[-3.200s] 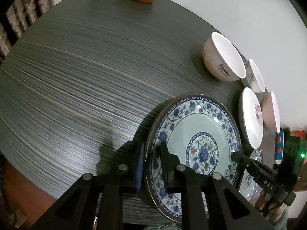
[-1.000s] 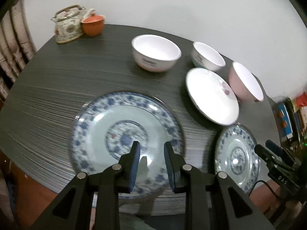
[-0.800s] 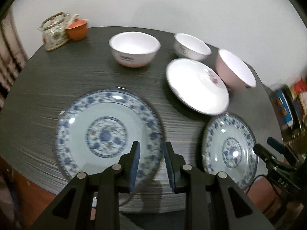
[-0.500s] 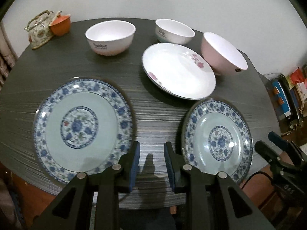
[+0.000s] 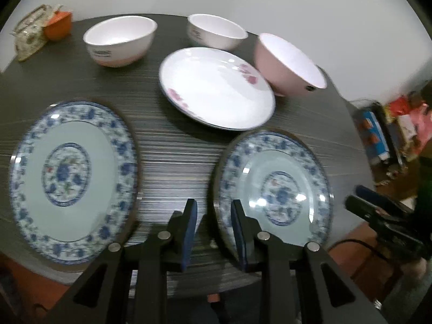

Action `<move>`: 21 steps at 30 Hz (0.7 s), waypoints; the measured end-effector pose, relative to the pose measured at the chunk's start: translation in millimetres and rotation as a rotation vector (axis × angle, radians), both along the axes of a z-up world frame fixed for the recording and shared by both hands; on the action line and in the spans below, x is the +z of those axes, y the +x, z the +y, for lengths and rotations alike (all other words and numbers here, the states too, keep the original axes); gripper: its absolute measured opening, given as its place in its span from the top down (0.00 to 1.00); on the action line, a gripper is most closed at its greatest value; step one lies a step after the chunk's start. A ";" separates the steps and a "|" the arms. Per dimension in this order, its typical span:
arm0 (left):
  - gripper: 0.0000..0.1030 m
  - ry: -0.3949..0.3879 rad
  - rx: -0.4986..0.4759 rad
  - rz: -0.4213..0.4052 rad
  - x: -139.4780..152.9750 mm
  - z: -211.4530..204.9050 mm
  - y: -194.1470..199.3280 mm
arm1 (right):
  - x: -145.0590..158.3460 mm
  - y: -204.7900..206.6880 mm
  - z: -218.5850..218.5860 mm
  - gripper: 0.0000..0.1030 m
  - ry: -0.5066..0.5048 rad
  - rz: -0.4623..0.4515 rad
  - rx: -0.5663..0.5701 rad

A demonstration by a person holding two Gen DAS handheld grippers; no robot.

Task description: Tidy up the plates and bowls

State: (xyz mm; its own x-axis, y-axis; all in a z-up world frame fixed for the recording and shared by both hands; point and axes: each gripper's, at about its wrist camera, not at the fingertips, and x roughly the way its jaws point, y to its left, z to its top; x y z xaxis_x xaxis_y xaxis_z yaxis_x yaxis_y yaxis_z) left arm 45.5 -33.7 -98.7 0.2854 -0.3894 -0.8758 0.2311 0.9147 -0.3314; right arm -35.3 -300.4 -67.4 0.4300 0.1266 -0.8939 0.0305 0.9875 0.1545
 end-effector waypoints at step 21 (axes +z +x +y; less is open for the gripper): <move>0.71 -0.209 0.009 0.215 -28.9 0.2 22.0 | -57.4 17.3 -45.4 0.59 0.374 0.121 -0.084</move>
State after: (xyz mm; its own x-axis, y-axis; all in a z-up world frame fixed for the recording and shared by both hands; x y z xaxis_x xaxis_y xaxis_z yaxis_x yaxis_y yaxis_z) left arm 67.5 -33.6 -127.6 0.1061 -0.5658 -0.8177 0.1268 0.8233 -0.5532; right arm -18.0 -345.9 -124.8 0.3471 0.4217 -0.8377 0.1489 0.8571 0.4932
